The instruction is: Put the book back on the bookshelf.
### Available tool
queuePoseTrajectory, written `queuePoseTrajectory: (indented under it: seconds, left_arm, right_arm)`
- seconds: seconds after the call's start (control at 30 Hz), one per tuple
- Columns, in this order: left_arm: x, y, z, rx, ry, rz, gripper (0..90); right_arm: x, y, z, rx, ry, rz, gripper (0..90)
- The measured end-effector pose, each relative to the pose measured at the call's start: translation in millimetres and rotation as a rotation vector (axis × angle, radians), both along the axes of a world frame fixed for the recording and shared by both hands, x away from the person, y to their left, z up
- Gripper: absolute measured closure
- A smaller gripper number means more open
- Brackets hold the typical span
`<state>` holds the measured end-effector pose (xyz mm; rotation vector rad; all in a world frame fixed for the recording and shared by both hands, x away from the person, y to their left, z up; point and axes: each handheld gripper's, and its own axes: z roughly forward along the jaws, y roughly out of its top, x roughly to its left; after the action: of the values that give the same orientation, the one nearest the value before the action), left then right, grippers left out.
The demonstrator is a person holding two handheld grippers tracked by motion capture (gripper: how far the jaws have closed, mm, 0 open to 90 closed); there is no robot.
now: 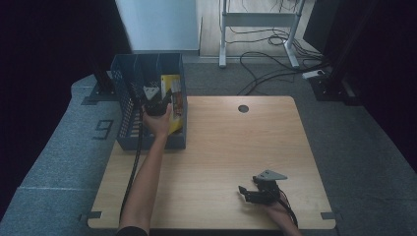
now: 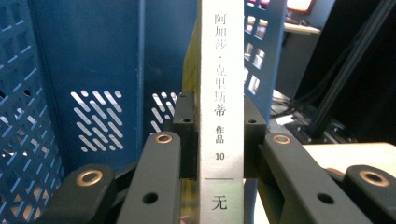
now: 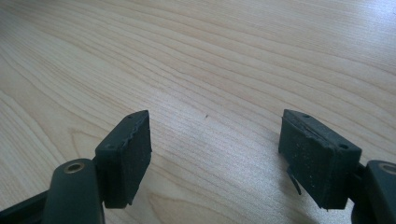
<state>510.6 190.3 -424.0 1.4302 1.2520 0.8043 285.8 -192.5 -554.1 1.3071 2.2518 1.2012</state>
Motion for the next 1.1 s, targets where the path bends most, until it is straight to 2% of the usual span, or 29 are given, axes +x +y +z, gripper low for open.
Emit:
queuePoseTrajectory:
  seconds: [0.23, 0.53, 0.73, 1.1]
  left_arm:
    - [-8.1, 7.9, 1.7, 0.011, 0.026, -0.02, 74.7]
    - [-18.3, 9.1, 3.6, 0.044, 0.046, -0.055, 74.3]
    - [-25.6, 14.3, 2.7, 0.042, 0.059, -0.069, 74.1]
    - [-42.6, 12.9, -2.7, 0.056, 0.044, -0.078, 73.3]
  right_arm:
    - [-0.3, 1.1, 0.1, -0.011, -0.004, 0.004, 24.8]
    - [-0.2, 1.4, 0.1, -0.012, -0.004, 0.006, 24.8]
    - [0.1, 2.2, 0.0, -0.017, -0.007, 0.008, 24.8]
    - [-0.1, 3.0, 0.1, -0.021, -0.007, 0.008, 24.8]
